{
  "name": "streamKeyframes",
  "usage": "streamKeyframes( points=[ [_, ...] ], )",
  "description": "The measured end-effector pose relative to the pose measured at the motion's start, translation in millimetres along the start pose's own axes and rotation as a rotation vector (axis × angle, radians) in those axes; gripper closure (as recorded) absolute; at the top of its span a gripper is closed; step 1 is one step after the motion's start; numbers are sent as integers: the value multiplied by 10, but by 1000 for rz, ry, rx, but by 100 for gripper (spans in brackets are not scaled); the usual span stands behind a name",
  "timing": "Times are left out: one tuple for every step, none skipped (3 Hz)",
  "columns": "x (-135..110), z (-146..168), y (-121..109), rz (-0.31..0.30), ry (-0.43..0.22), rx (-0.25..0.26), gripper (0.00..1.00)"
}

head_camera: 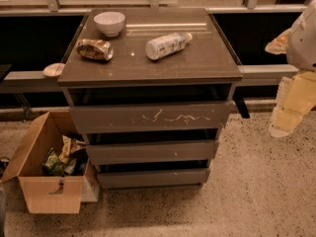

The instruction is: Open top drawer

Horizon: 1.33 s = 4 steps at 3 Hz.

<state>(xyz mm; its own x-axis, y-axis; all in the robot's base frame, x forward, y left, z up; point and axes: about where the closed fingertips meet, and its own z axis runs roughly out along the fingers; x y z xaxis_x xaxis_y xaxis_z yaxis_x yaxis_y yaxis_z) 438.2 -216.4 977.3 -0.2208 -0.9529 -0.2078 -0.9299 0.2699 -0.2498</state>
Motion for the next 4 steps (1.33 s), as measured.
streamKeyframes(
  points=[
    [-3, -2, -1, -1, 0, 2, 0],
    [-99, 281, 0, -50, 2, -23, 0],
    [-101, 296, 0, -51, 1, -22, 0],
    [-128, 550, 10, -74, -26, -8, 0]
  ],
)
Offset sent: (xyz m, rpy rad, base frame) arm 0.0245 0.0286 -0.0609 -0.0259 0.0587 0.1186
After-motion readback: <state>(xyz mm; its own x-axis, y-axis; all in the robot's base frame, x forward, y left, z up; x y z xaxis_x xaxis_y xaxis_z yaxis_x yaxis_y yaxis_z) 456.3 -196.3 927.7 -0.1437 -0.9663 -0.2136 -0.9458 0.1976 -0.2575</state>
